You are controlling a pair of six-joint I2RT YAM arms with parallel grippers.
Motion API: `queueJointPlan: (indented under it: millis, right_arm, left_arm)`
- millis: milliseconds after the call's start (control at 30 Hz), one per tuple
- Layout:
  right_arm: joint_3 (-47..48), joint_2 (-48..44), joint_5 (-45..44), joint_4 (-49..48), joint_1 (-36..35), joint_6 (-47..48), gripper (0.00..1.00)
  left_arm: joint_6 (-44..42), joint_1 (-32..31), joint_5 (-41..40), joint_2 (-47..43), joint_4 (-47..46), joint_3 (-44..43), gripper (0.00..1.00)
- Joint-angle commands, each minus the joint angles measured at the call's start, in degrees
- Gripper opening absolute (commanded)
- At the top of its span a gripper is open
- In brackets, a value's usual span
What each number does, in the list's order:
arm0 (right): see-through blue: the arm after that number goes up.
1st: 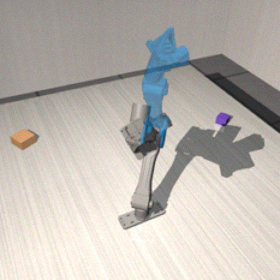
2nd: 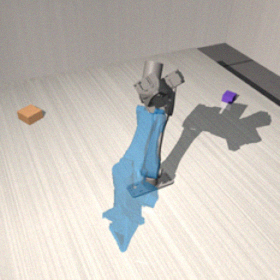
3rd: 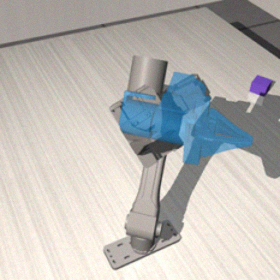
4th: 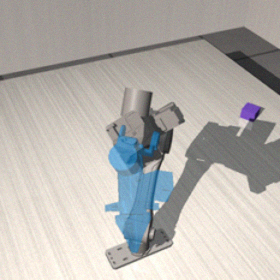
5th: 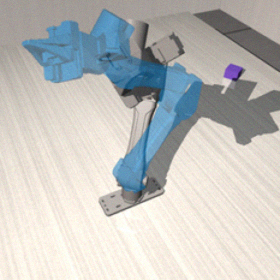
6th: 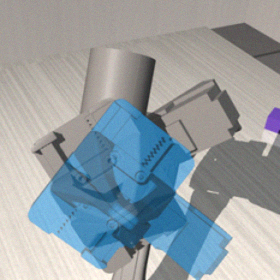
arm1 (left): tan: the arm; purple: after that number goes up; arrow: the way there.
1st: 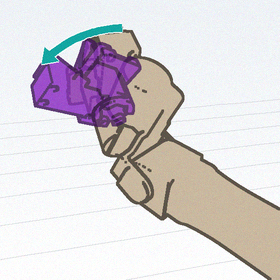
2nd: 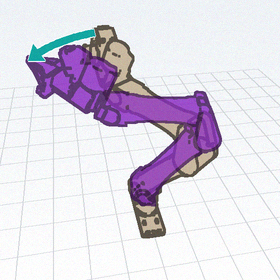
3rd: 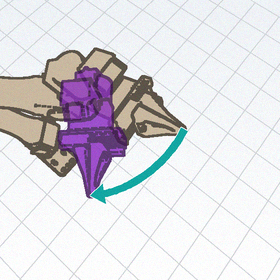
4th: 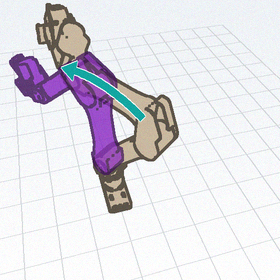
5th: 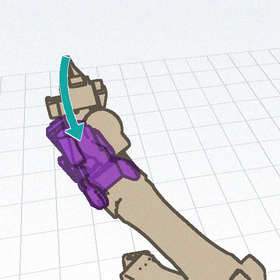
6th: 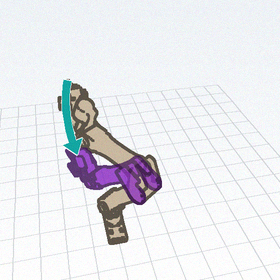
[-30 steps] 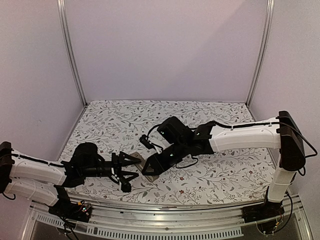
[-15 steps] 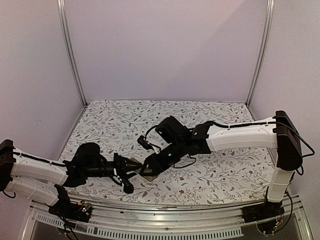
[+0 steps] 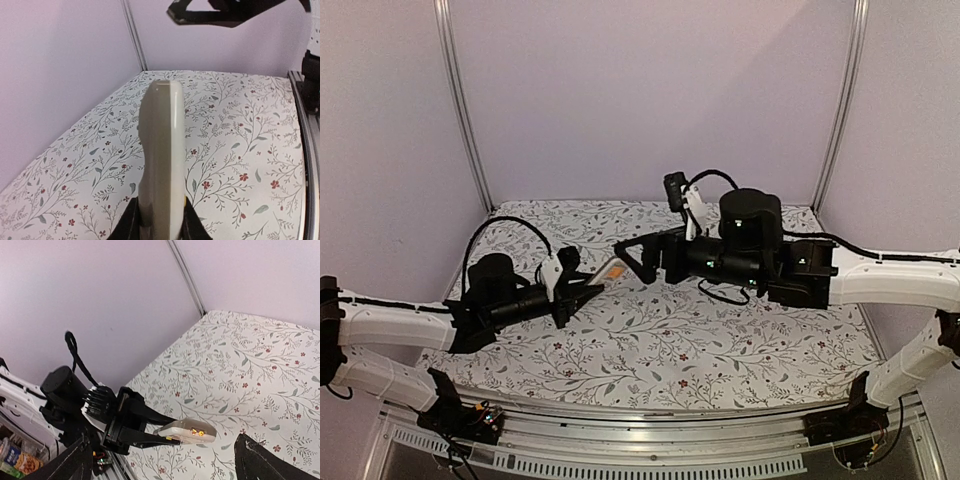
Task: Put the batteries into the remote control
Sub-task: Pass from the left arm to the right
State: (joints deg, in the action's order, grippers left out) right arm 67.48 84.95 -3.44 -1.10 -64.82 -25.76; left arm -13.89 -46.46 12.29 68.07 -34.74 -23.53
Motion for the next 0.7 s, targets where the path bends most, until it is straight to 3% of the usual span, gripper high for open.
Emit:
queueJointPlan:
  millis: [0, 367, 667]
  right_arm:
    - [-5.5, -1.7, -14.6, -18.7, -0.7, -5.0, 0.96]
    - [5.5, 12.2, -16.4, -13.6, -2.3, -13.9, 0.97]
    - [13.5, 18.8, -14.0, -10.4, -2.2, -11.4, 0.74]
  left_arm:
    - [25.2, 0.8, -1.3, 1.0, -13.0, -1.3, 0.00]
    - [22.1, 0.2, -6.0, 4.1, -22.0, -3.9, 0.00]
    - [20.0, -0.5, -7.5, 5.1, -21.8, -4.3, 0.00]
